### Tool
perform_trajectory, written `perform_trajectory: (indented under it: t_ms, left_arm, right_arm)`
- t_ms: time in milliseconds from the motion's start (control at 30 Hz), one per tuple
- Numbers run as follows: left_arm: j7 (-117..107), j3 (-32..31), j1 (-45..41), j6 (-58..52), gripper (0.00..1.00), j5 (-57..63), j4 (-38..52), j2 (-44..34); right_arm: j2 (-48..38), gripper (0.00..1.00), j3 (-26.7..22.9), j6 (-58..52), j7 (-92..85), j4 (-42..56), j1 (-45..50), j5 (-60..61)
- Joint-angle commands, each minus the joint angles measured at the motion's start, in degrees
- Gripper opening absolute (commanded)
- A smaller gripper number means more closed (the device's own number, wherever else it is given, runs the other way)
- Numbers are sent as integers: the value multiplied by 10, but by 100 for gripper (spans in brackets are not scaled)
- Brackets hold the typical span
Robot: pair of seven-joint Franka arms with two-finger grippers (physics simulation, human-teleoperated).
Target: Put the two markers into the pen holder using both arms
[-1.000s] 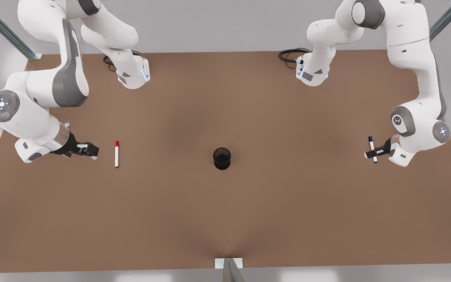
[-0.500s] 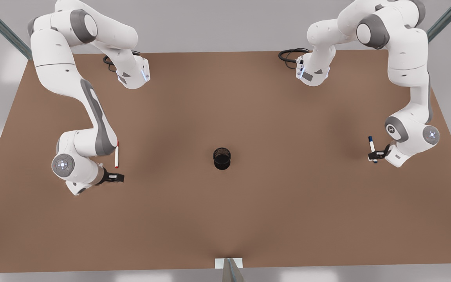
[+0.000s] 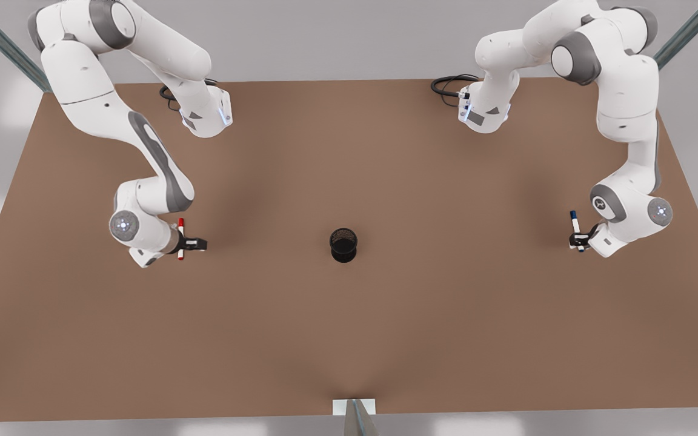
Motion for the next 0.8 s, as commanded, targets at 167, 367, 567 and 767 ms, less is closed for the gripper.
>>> perform_trajectory:
  t_ms: [167, 367, 567, 767]
  left_arm:
    - [71, 0, 0, 2, 39, -5, 0, 0]
    - [70, 0, -1, 3, 37, -6, 0, 5]
    - [71, 0, -2, 2, 30, -17, 0, 9]
    - [66, 0, -5, -12, 21, -17, 6, -4]
  right_arm:
    - [7, 100, -5, 36, -3, -2, -43, -108]
    - [23, 100, -4, 82, -7, -39, -53, -146]
    - [26, 65, -2, 82, -7, -38, -61, -147]
    - [24, 61, 3, 81, -7, -39, -62, -146]
